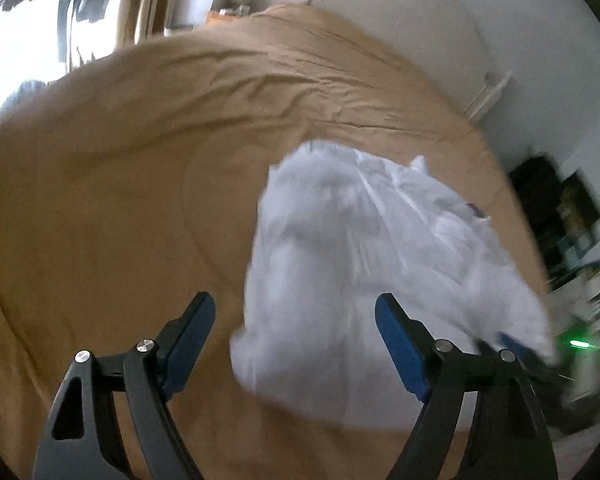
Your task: Fold large clothes
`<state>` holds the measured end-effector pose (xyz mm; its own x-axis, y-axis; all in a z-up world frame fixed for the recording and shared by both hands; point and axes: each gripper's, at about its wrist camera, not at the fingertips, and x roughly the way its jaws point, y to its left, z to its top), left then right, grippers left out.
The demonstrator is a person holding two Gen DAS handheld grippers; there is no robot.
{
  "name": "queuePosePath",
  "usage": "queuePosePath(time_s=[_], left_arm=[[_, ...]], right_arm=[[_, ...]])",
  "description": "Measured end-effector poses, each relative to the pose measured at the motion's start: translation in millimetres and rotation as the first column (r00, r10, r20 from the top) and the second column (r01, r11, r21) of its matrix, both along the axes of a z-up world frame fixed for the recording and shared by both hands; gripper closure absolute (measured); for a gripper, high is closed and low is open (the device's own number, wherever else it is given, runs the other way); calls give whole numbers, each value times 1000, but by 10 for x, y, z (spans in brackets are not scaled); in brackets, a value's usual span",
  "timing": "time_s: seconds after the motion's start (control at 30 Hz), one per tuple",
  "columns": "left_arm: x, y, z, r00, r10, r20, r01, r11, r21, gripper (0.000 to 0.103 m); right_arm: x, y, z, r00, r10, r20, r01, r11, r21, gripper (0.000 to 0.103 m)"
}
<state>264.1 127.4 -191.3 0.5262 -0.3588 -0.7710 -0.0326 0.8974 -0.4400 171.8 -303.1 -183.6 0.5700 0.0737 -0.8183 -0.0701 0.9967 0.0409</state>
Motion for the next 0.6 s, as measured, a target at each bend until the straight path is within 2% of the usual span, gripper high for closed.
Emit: queuePosePath(time_s=[0.07,0.13,0.23,0.33,0.43,0.5,0.6], left_arm=[[-168,49,-87,1000,1,-10,-1,999,-42,19],[-158,17,-297,997,-8,-81,2,998,-67,19],[-61,-52,-547,987,-45,-155,23,990,-142,19],[-48,-79,-658,987,-41,-154,3,971,-240,16],[59,-188,-661,991,-54,-126,18,962,-272,12],[166,-301,-643,991,-55,-125,19,962,-273,2],[344,-401,-700,990,-42,-137,2,961,-277,1]], right_arm=[[62,-71,-82,1000,-15,19,16,1000,-10,4],[110,-121,-110,999,-34,1,34,999,17,2],[251,-183,-170,999,-35,-6,35,999,23,1],[232,-178,-177,999,-33,-5,33,999,21,1],[213,-166,-183,999,-39,-5,39,999,20,0],[198,-147,-182,999,-40,-5,40,999,12,0],[178,-129,-184,999,-42,-6,42,999,8,0]])
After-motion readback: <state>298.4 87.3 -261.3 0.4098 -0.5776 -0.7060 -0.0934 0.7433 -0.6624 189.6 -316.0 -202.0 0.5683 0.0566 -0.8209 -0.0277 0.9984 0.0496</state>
